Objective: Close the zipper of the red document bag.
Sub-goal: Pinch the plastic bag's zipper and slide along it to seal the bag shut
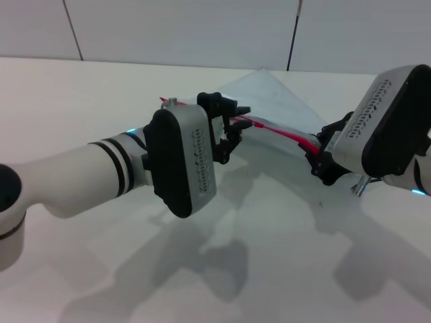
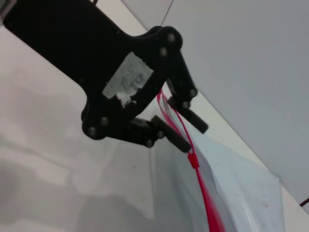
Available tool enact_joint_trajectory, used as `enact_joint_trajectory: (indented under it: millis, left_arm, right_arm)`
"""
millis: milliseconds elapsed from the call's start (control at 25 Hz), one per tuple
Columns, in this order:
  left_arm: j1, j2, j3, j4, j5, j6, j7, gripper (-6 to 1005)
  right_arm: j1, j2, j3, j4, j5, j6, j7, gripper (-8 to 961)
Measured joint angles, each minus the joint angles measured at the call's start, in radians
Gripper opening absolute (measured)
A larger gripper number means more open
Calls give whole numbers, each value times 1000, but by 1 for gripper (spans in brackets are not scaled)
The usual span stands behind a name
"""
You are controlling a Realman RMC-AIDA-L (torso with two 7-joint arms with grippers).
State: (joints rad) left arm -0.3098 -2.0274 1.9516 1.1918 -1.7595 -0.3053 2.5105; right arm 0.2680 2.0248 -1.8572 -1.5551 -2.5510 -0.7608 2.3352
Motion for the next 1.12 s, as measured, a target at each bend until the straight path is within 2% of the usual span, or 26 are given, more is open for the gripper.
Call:
enact_joint_trajectory:
  millis: [120, 240, 440, 1080, 1120]
  left_arm:
    - [-4, 0, 3, -2, 0, -6, 0, 110]
    - [-13, 0, 11, -10, 0, -7, -1, 235]
    - [-31, -1, 24, -25, -8, -8, 0, 253]
    - [-28, 1, 32, -23, -14, 2, 8, 313]
    - [-28, 1, 31, -24, -14, 2, 8, 285]
  right_arm:
    - [0, 0, -1, 0, 0, 0, 0, 49]
    - [0, 0, -3, -5, 0, 0, 0, 49]
    - [0, 0, -8, -18, 0, 0, -1, 49]
    - [1, 0, -10, -24, 0, -9, -1, 50]
    - [0, 0, -10, -25, 0, -9, -1, 50]
